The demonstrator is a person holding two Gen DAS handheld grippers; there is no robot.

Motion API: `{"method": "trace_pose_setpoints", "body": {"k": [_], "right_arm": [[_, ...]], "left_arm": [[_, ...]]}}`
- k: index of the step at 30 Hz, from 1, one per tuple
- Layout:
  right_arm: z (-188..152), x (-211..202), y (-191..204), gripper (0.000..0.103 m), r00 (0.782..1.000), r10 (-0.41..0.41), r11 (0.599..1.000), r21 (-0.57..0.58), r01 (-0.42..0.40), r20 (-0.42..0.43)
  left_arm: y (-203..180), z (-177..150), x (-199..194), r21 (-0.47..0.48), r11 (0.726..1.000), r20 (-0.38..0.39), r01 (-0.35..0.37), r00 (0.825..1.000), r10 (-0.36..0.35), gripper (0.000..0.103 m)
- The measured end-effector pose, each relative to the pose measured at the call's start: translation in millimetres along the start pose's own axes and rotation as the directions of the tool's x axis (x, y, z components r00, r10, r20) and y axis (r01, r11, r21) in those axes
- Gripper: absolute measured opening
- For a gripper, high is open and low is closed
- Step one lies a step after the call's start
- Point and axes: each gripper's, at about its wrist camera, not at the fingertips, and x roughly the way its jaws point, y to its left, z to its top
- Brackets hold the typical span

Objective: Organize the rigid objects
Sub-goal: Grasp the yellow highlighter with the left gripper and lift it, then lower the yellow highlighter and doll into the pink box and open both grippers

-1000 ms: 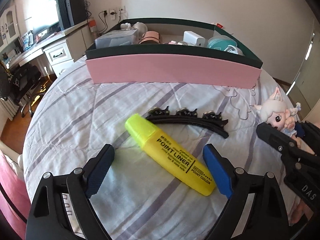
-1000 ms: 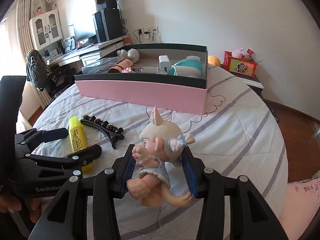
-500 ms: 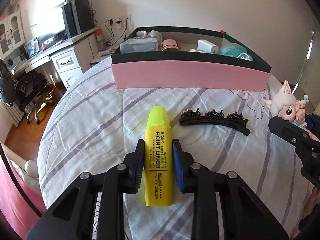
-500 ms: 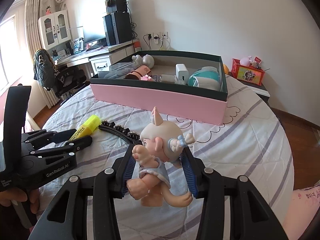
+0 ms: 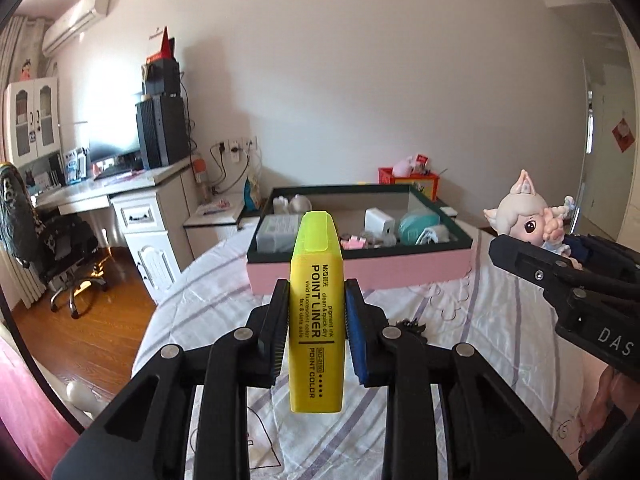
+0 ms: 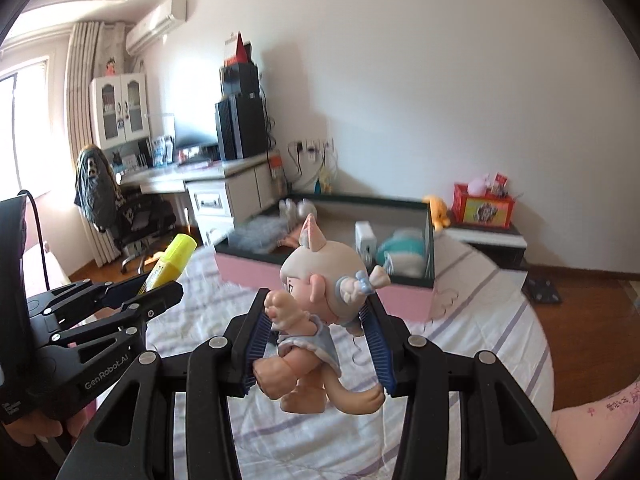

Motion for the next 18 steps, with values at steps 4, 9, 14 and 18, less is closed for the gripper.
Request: {"method": "trace_pose_setpoints", "body": {"k": [4, 9, 14, 18], "right_arm": [[13.1, -23.5, 15.3, 0.046, 0.997, -0.011, 0.999, -0.031, 0.014, 0.077], [24.9, -44.8, 32.4, 0.046, 0.991, -0.020, 0.998, -0.063, 0.029, 0.132], [33.2, -61.4, 43.1, 0.046, 0.985, -0.028, 0.996, -0.082, 0.042, 0.168], [36.5, -66.0, 48.8, 0.046, 0.984, -0.025, 0.995, -0.090, 0.041, 0.174]], "left_arm": [[3.9, 14.2, -30.4, 0.004, 1.000, 0.086, -0.012, 0.996, 0.011, 0.027], [15.5, 25.5, -61.0, -0.013, 1.000, 0.153, -0.017, 0.988, 0.018, 0.027], [22.8, 28.5, -78.3, -0.027, 0.999, 0.181, -0.030, 0.983, 0.034, 0.027], [26.1, 30.1, -86.9, -0.031, 0.999, 0.194, -0.042, 0.980, 0.047, 0.027]]}}
